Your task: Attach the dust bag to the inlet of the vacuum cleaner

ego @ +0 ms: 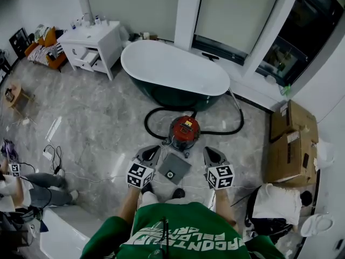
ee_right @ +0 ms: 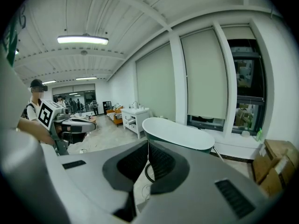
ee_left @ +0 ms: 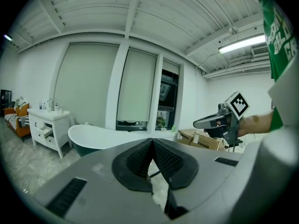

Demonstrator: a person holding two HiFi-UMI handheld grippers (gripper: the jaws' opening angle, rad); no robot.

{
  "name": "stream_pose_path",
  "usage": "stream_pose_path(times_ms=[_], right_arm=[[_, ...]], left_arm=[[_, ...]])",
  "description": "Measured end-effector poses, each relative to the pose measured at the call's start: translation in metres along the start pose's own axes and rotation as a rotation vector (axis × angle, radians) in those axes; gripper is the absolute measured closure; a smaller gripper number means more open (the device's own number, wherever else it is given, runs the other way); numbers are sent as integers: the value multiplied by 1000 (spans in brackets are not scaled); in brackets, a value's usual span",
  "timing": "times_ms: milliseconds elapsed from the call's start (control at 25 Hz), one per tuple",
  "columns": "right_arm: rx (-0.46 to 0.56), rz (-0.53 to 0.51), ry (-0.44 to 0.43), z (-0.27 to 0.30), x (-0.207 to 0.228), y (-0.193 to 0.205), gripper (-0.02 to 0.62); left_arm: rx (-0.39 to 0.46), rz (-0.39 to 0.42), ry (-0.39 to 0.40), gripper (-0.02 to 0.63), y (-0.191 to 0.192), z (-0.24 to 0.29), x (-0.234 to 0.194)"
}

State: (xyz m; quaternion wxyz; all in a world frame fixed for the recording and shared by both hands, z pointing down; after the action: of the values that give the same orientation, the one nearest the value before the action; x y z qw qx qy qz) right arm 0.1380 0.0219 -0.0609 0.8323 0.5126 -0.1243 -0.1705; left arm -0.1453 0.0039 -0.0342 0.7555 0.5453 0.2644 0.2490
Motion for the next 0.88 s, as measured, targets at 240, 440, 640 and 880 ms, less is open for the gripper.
stream_pose_path(times_ms=[240, 440, 640, 880], right_arm=[[-1, 6, 20, 12, -7, -3, 584], [-3, 11, 31, 17, -10, -5, 584], [-9, 11, 31, 24, -15, -7, 584], [-14, 9, 24, 32, -19, -10, 584]], left_arm=[[-2, 17, 23, 601, -1, 3, -18], [-8, 23, 35, 601, -4, 5, -26], [-15, 28, 47, 601, -6, 8, -33], [-19, 32, 53, 601, -9, 9, -40]])
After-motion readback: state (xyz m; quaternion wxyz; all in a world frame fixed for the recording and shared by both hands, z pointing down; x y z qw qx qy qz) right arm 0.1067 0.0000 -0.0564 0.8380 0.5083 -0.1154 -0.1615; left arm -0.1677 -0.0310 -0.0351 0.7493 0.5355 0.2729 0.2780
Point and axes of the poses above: the fingertips, and each gripper's own axes: z forward along the fingers, x to its right, y out of its underside, the point moved 8 cm from there along -z, backward along the fingers, and after that the axes turned 2 degrees about -x, right-handed, at the moved point
